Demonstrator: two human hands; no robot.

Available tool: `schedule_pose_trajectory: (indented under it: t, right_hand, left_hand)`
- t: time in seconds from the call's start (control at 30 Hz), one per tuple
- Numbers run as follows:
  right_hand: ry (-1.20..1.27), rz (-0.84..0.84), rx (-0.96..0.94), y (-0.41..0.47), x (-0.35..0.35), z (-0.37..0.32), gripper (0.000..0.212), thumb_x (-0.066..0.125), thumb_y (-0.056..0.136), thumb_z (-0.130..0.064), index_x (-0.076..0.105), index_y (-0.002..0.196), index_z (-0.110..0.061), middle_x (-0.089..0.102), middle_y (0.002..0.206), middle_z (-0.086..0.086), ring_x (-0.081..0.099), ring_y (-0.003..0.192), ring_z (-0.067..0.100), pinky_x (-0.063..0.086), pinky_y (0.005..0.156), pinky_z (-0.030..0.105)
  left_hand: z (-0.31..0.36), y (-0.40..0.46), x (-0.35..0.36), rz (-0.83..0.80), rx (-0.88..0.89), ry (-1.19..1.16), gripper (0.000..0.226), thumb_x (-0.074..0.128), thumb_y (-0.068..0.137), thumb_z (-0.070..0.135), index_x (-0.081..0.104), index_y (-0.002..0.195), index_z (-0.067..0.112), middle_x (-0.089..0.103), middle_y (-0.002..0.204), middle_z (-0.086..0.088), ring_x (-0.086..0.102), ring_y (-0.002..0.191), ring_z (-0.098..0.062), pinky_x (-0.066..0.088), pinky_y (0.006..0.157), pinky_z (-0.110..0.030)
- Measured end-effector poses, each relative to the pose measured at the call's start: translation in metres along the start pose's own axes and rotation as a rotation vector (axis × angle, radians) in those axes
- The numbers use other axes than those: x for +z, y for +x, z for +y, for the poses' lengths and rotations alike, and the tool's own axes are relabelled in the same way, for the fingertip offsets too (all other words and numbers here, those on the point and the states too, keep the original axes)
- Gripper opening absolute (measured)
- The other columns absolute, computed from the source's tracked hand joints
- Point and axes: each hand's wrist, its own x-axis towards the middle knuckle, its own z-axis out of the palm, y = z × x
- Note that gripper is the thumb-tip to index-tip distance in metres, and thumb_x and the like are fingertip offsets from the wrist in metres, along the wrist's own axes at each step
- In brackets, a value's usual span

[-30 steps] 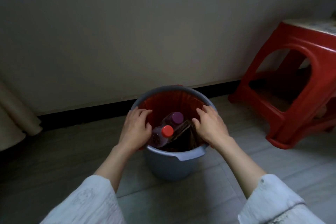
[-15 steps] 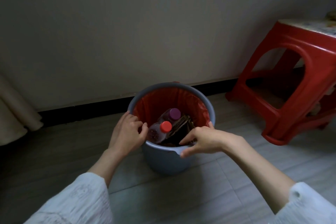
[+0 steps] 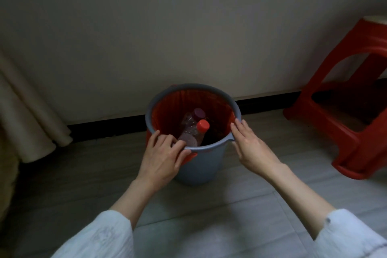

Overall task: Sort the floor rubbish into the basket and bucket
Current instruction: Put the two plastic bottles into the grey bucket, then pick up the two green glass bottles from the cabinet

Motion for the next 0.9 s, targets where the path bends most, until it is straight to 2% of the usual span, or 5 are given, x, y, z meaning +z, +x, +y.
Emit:
schedule_pose_trajectory:
  t: [0.13,0.5,0.67,0.77,0.9]
  right_hand:
    - [0.033,0.064,-0.008,0.012,0.022,-0.019,0.072,0.04,0.098,-0.031,-0.008,0.148,-0.009,-0.018,0.154,0.018,-0.016,0.144,0.027,-0.007,0.11,0.024]
    - [0.002,0.063,-0.039,0.048,0.048,-0.034,0.085,0.043,0.091,-0.005,-0.023,0.144,-0.012,-0.028,0.153,0.01,-0.017,0.144,0.023,0.0,0.117,0.036]
    - [0.037,0.035,-0.01,0.062,0.054,-0.032,0.094,0.047,0.088,-0.004,-0.036,0.13,-0.016,-0.043,0.137,0.003,-0.013,0.145,0.024,0.017,0.118,0.038]
    - [0.097,-0.055,-0.011,0.062,0.046,-0.032,0.094,0.048,0.088,-0.002,-0.03,0.139,-0.013,-0.038,0.146,0.006,-0.011,0.145,0.024,0.028,0.114,0.033]
    - [0.184,-0.265,0.081,0.048,0.0,-0.039,0.081,0.043,0.094,-0.01,-0.017,0.147,-0.022,-0.023,0.155,0.006,-0.009,0.146,0.025,0.015,0.119,0.038]
  left_hand:
    - [-0.01,0.007,0.003,0.024,-0.037,0.049,0.033,0.036,0.09,0.043,0.063,0.086,0.024,0.059,0.076,0.0,0.058,0.076,-0.022,0.034,0.095,-0.037]
    - [-0.004,0.052,0.027,-0.023,-0.234,0.113,0.038,0.032,0.091,0.041,0.063,0.09,0.019,0.061,0.075,-0.006,0.058,0.078,-0.029,0.043,0.096,-0.048]
    - [-0.005,0.06,0.035,-0.106,-0.262,0.046,0.047,0.024,0.092,0.041,0.06,0.111,0.019,0.062,0.114,-0.013,0.055,0.108,-0.038,0.031,0.105,-0.055]
    - [-0.006,0.06,0.026,-0.266,-0.272,-0.044,0.055,0.015,0.095,0.045,0.034,0.141,0.021,0.028,0.151,-0.014,0.019,0.141,-0.037,0.005,0.115,-0.051]
    - [-0.008,0.061,-0.022,-0.666,-0.266,-0.136,0.064,0.03,0.097,0.044,-0.005,0.148,0.027,-0.012,0.157,-0.006,-0.015,0.143,-0.029,-0.002,0.116,-0.042]
